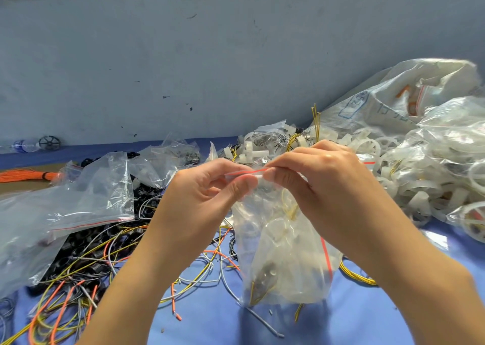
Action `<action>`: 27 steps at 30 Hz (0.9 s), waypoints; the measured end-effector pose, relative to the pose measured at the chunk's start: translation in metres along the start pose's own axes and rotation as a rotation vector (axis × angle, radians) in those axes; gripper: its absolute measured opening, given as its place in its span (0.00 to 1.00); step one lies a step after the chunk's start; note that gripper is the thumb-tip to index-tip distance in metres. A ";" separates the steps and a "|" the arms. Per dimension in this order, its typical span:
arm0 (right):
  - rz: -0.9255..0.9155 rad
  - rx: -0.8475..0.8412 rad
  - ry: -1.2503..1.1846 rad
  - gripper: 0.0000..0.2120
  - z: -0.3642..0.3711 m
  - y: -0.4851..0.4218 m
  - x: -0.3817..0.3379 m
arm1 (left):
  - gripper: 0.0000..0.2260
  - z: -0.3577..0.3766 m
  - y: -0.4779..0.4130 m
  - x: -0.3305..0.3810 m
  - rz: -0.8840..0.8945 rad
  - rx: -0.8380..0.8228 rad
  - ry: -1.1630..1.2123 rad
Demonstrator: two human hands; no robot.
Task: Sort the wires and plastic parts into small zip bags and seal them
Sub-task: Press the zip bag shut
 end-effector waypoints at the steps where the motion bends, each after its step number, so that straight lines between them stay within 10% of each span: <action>1: -0.004 0.004 0.001 0.18 0.000 0.000 0.000 | 0.07 0.000 0.000 0.001 0.007 0.004 -0.007; 27: -0.064 0.059 0.056 0.13 -0.011 0.004 0.014 | 0.07 -0.006 0.001 -0.008 -0.104 -0.014 0.005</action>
Point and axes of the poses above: each hand's wrist, its own y-axis away from the middle knuckle, its own z-axis out of the palm, x = y × z, the point moved 8 cm from there along -y, towards the middle knuckle, and after that the axes turned 2 degrees about x, right-handed, at the moved point
